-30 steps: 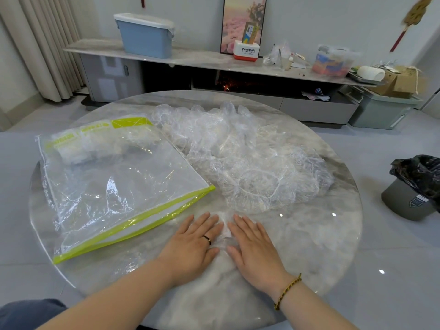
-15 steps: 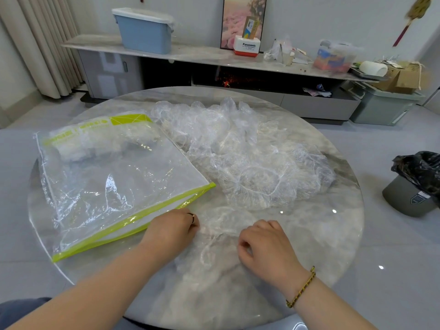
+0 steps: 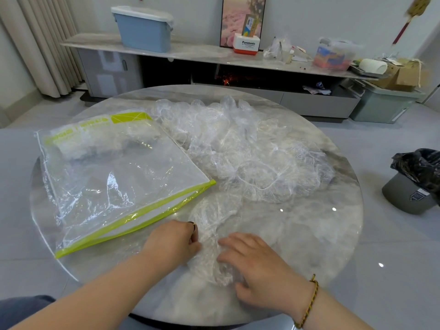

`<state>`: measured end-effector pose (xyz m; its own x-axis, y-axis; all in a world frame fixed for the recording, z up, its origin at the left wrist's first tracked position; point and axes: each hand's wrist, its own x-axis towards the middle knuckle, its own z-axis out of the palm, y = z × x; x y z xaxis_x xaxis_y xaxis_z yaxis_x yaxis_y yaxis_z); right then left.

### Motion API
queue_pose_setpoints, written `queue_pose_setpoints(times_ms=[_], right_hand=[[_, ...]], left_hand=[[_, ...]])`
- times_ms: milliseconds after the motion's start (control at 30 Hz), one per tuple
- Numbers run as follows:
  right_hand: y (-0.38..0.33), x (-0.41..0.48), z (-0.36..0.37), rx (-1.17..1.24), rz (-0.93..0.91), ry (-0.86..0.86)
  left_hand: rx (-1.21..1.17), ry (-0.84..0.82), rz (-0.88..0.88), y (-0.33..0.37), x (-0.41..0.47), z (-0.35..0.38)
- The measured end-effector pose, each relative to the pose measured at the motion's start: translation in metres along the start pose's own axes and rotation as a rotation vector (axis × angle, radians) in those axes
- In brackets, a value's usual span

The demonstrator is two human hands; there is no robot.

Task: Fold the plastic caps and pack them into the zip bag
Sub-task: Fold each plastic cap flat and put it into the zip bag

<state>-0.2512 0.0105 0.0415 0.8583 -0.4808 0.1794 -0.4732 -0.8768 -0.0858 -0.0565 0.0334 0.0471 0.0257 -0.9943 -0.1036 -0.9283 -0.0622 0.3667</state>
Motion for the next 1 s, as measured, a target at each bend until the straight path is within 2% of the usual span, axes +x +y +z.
queue_pose_setpoints(times_ms=[67, 133, 200, 267, 333, 400, 533, 700, 800, 900, 1000], right_hand=[[0.0, -0.004, 0.002, 0.006, -0.015, -0.02], [0.003, -0.004, 0.004, 0.037, 0.018, 0.006], [0.006, -0.001, 0.005, 0.069, 0.063, 0.035], [0.006, -0.001, 0.006, 0.1, 0.125, 0.056], [0.005, 0.0, 0.005, 0.18, 0.205, 0.076], [0.006, 0.001, 0.003, 0.328, 0.318, 0.088], [0.006, 0.002, -0.002, 0.498, 0.457, 0.085], [0.008, 0.005, -0.002, 0.715, 0.566, 0.006], [0.006, 0.007, 0.0, 0.627, 0.593, -0.077], [0.005, 0.016, 0.004, 0.638, 0.715, 0.032], [0.007, 0.024, 0.008, 0.6, 0.822, 0.108]], left_hand=[[0.04, 0.047, 0.039, 0.002, -0.003, -0.003], [0.085, 0.174, 0.218, 0.002, -0.004, -0.004], [0.026, 0.251, 0.39, -0.002, -0.003, 0.002], [-0.029, 0.233, 0.538, -0.006, -0.004, 0.008], [0.008, 0.154, 0.599, -0.006, -0.01, 0.008], [0.052, 0.152, 0.624, -0.008, -0.01, 0.012], [0.069, 0.239, 0.558, -0.007, -0.003, 0.017], [-0.357, 0.111, 0.176, 0.0, 0.001, 0.019], [-0.518, 0.129, 0.035, 0.002, 0.003, 0.02], [-0.52, 0.156, -0.076, 0.009, 0.008, 0.018], [-0.417, 0.172, -0.101, 0.013, 0.009, 0.015]])
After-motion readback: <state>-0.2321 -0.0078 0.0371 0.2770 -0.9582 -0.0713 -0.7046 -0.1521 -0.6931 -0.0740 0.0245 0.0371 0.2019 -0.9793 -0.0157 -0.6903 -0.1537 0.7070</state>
